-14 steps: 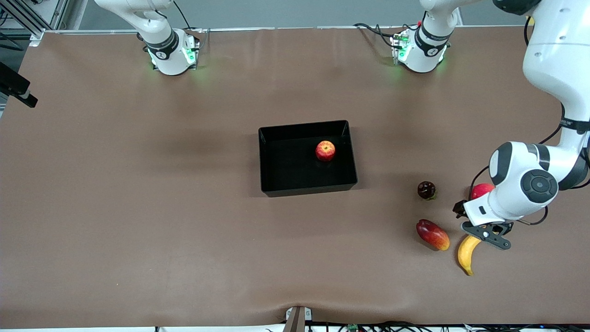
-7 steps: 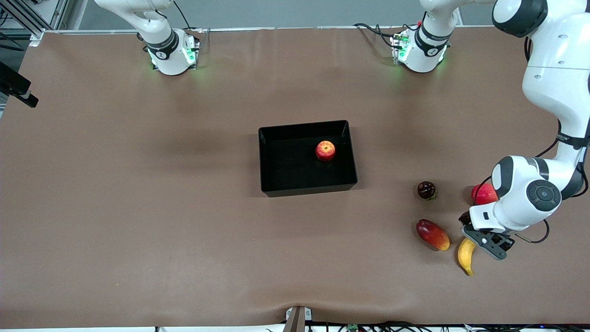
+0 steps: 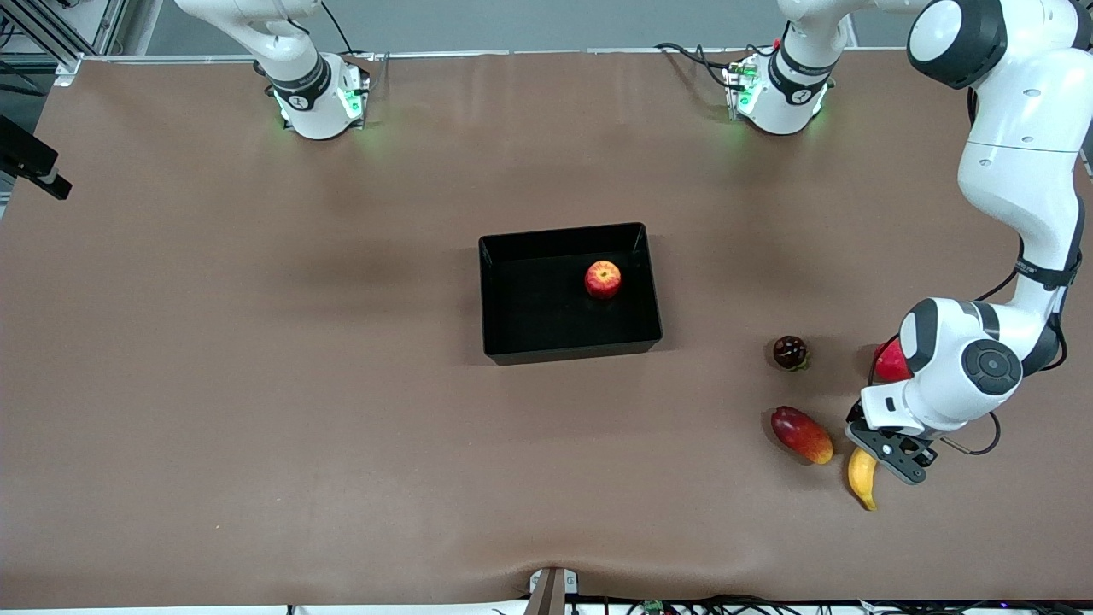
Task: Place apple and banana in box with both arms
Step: 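Close the left gripper on the banana tip and lift it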
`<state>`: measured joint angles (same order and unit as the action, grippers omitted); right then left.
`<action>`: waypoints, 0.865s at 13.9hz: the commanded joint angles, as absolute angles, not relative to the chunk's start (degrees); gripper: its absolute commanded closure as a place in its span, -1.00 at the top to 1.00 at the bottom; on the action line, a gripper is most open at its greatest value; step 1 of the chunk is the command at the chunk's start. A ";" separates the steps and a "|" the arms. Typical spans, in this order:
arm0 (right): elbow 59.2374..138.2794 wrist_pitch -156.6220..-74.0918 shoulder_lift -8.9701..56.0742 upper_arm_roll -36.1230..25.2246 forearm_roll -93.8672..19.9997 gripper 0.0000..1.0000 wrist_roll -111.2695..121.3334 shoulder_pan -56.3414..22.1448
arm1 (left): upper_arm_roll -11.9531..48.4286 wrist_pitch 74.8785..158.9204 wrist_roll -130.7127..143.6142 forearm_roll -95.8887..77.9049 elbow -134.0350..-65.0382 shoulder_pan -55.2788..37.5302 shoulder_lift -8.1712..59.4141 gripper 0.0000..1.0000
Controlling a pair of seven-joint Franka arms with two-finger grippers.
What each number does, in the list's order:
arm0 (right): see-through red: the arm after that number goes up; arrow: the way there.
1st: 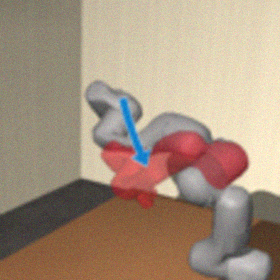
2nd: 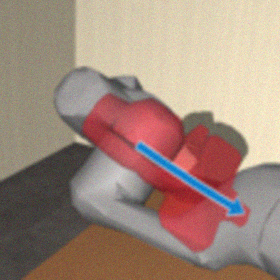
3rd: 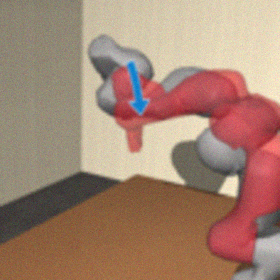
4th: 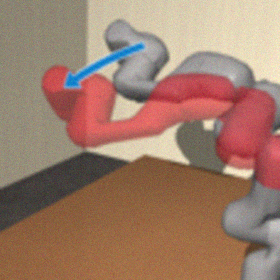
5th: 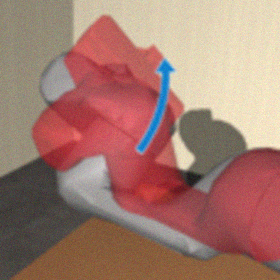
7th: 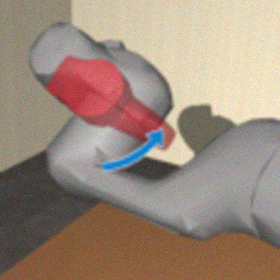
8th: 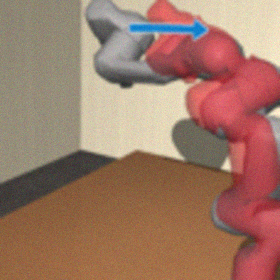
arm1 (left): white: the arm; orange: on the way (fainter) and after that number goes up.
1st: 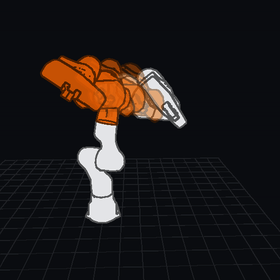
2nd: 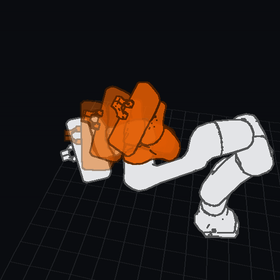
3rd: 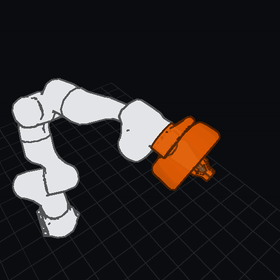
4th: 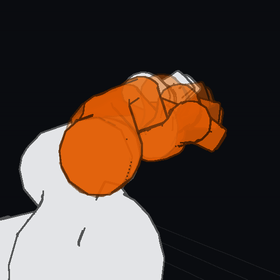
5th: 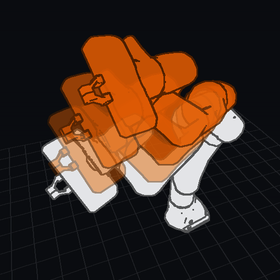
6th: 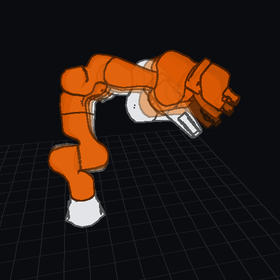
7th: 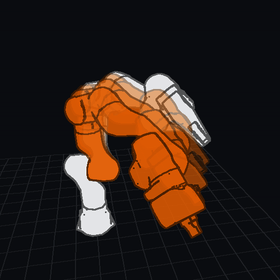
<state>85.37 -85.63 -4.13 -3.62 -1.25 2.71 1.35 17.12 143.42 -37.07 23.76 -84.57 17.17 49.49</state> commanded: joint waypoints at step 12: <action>86.40 -85.61 -4.48 -3.52 -0.17 1.00 3.08 1.32 | 34.95 115.85 -8.67 22.85 -83.94 15.47 32.96 -1.00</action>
